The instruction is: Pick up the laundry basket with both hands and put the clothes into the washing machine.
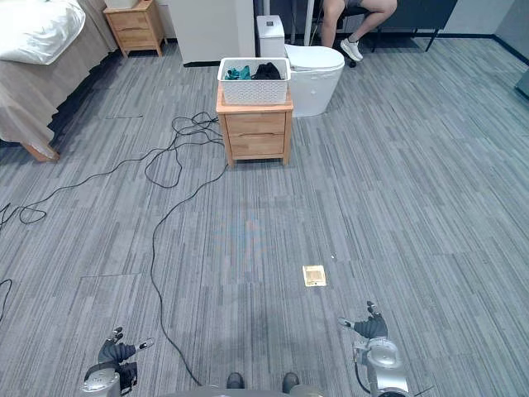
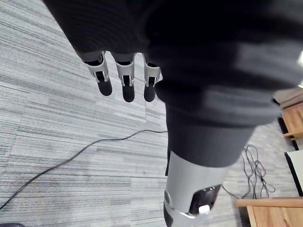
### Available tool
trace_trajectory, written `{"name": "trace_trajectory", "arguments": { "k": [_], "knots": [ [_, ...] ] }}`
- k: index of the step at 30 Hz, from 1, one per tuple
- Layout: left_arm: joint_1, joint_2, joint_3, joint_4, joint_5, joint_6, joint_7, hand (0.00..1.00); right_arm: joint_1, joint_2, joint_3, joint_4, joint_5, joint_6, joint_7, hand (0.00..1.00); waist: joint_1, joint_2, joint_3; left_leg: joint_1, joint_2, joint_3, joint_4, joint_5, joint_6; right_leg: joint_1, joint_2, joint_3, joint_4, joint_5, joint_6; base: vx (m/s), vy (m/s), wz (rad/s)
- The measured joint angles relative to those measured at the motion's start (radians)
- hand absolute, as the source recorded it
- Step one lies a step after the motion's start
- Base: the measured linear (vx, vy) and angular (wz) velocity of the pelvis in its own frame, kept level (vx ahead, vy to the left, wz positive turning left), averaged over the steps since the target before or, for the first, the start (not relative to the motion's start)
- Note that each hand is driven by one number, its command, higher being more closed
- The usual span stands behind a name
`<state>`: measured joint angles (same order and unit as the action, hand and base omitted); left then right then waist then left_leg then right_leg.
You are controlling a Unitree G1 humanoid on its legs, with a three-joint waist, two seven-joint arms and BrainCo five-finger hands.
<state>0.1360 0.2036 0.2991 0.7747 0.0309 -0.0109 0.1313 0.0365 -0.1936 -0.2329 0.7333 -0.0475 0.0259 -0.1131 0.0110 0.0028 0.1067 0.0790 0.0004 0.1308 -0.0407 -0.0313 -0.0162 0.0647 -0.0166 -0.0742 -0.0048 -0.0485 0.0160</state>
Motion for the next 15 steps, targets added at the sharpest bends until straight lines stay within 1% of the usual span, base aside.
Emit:
{"name": "trace_trajectory", "arguments": {
  "k": [5, 8, 15],
  "knots": [
    [0.004, 0.000, 0.019, -0.001, -0.027, -0.002, -0.010, 0.00, -0.007, -0.011, -0.047, 0.021, 0.019, 0.001, -0.002, 0.00, 0.001, 0.002, 0.001, 0.001, -0.002, -0.009, 0.001, 0.000, 0.000, 0.003, -0.003, -0.009, 0.004, -0.007, 0.011, 0.01, -0.006, 0.04],
    [0.006, -0.005, 0.018, -0.006, -0.039, -0.003, -0.021, 0.00, -0.007, -0.010, -0.069, 0.021, 0.019, 0.001, -0.002, 0.00, 0.001, 0.006, 0.004, -0.001, -0.002, -0.018, -0.004, 0.000, 0.000, 0.001, -0.003, -0.011, 0.004, -0.008, 0.011, -0.02, -0.008, 0.07],
    [0.040, -0.008, 0.018, -0.041, -0.063, -0.004, -0.021, 0.00, -0.007, -0.010, -0.087, 0.020, 0.020, 0.002, -0.018, 0.00, 0.001, 0.006, 0.006, -0.015, -0.004, -0.018, -0.012, 0.000, 0.000, -0.021, -0.005, -0.017, 0.014, -0.011, 0.012, 0.00, -0.001, 0.01]
  ]
}}
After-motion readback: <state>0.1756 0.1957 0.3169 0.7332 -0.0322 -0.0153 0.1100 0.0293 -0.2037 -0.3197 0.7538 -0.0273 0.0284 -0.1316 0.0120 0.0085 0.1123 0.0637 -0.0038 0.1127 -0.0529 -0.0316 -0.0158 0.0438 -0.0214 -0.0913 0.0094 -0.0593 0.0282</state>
